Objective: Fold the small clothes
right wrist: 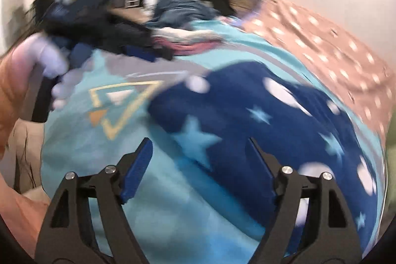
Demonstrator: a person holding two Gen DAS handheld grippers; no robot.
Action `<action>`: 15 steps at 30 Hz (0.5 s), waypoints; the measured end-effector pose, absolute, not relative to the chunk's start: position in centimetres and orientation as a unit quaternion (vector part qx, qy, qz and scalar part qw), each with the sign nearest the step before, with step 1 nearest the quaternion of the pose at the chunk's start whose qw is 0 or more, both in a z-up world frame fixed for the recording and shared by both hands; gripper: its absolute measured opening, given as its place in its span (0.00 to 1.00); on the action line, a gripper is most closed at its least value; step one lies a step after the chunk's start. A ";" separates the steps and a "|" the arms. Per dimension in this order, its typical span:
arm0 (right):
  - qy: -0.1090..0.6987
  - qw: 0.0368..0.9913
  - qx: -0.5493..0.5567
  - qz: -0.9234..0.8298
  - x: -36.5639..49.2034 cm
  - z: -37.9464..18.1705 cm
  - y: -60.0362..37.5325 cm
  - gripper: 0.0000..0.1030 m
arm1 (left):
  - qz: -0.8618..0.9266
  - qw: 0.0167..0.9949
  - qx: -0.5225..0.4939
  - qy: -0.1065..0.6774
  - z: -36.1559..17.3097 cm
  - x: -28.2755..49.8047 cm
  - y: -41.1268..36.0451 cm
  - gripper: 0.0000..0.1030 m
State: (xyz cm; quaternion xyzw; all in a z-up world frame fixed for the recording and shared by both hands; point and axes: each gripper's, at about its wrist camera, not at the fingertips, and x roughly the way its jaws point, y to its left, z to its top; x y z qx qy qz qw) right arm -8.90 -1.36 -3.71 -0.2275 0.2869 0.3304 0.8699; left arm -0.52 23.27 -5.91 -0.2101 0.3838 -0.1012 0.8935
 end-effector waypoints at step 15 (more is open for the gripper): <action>0.266 0.868 -0.333 0.253 -6.5 -8.7 4.2 0.79 | -0.272 0.811 -0.305 0.418 -9.8 6.7 23.3 0.48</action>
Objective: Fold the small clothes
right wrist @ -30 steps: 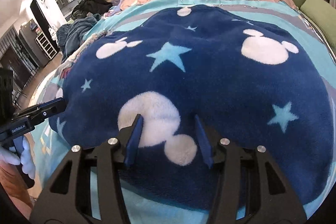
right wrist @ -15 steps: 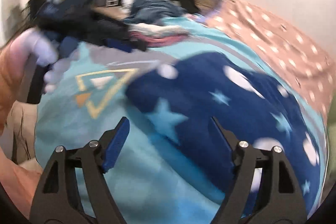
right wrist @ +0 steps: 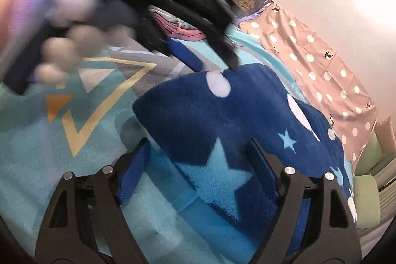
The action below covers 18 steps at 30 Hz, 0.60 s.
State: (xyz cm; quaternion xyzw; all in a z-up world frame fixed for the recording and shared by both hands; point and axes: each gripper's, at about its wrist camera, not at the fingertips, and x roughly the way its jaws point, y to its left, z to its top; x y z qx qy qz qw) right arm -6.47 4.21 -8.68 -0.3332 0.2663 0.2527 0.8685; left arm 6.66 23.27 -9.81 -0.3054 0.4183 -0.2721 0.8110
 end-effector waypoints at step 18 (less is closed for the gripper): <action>0.272 0.897 -0.253 0.239 -3.8 -7.5 3.3 0.28 | -0.339 0.748 -0.356 0.445 -11.8 16.1 19.6 0.29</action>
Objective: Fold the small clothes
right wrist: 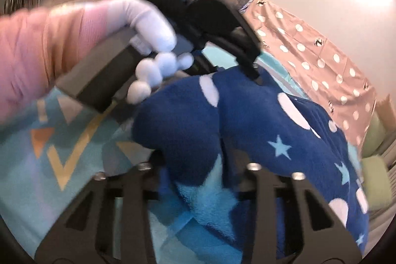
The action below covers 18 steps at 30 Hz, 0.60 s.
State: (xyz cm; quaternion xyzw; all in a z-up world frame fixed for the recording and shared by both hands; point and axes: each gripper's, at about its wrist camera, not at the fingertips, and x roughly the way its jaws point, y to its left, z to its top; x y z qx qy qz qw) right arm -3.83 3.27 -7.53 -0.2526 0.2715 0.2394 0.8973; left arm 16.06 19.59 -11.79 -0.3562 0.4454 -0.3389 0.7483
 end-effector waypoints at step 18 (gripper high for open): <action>0.212 0.953 -0.016 0.217 -3.4 2.0 -10.0 0.18 | -0.396 0.800 -0.249 0.375 3.5 14.7 10.1 0.12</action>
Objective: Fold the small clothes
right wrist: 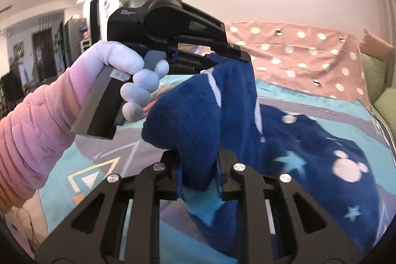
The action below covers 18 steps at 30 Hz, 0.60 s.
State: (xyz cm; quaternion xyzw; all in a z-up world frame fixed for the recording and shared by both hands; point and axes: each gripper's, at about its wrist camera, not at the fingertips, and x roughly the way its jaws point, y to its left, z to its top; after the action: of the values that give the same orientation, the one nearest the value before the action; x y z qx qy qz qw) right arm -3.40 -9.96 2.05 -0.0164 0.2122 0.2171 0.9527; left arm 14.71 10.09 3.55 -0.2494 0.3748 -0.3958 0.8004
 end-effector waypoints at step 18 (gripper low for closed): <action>0.243 0.930 0.250 0.118 -6.9 -1.4 -31.3 0.16 | -0.467 0.776 -0.048 0.422 5.6 13.1 -17.2 0.12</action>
State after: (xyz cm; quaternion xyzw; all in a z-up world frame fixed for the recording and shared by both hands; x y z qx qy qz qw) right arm -6.90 -31.29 -1.37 0.2497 0.2435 0.1177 0.9298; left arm 13.08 -17.23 5.56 -0.0480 0.4217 -0.4667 0.7759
